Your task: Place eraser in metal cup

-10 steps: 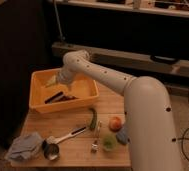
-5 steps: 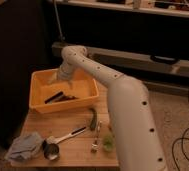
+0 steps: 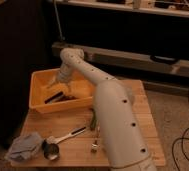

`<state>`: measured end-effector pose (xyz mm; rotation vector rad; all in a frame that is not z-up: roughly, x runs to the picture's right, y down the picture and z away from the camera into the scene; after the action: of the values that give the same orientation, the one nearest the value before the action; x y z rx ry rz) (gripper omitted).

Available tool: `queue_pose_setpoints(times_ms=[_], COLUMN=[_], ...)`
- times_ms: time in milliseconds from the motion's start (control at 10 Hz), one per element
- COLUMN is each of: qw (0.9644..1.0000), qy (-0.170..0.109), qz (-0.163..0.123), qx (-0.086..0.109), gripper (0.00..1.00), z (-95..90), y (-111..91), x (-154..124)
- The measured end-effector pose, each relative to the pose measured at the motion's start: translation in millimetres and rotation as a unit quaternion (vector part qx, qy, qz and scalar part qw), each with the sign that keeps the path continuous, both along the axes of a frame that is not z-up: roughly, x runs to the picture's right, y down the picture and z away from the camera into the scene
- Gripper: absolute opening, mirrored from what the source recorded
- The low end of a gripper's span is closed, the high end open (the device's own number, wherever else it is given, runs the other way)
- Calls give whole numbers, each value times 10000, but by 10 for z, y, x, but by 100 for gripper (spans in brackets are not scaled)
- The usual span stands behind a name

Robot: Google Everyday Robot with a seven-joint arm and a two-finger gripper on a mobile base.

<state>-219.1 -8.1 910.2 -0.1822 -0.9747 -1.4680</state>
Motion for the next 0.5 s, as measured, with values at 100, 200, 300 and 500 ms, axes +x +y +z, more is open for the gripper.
queue_pose_setpoints(times_ms=[100, 200, 300, 500], qw=[9999, 9996, 9994, 9987], qy=[92, 193, 274, 417], qz=[-107, -182, -222, -294], qx=[32, 39, 43, 63], gripper=[80, 80, 80, 80], z=[33, 87, 145, 240], y=[12, 59, 112, 218], x=[-7, -19, -13, 40])
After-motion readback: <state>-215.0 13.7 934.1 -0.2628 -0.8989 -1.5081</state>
